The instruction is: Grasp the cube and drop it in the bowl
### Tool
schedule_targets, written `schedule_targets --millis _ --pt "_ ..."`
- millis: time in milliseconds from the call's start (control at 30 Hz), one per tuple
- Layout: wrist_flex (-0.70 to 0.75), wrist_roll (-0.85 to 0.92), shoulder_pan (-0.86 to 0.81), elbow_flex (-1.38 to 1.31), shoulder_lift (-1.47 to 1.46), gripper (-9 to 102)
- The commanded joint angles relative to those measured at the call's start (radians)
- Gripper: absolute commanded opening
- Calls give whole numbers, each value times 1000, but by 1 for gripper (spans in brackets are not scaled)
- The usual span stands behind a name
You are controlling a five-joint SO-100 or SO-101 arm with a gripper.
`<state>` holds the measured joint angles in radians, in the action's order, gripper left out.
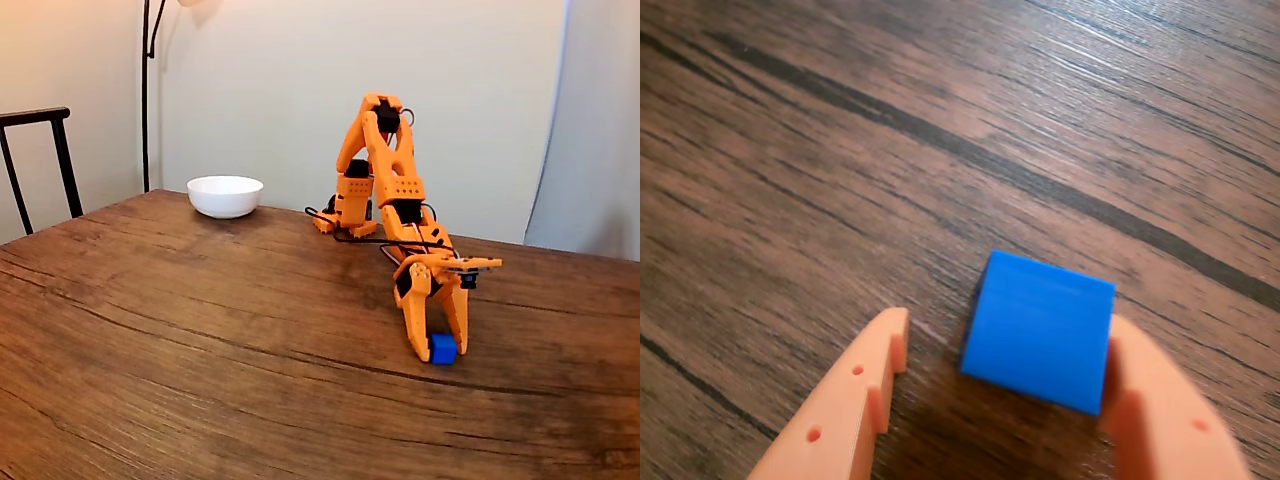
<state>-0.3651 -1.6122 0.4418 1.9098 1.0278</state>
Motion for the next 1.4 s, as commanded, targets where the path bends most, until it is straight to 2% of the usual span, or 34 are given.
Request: schedule_targets --millis 0,400,633,900,967,1200,1367 --pt "3 14 -8 -8 11 17" --pt "-2 12 -23 -18 15 4" --pt "3 -3 -21 -103 32 3" --pt "11 -117 -55 -187 129 3" --pt "77 -143 -71 -178 190 3" --pt "482 -241 -133 -170 474 3" --pt "712 -296 -183 -170 653 3"
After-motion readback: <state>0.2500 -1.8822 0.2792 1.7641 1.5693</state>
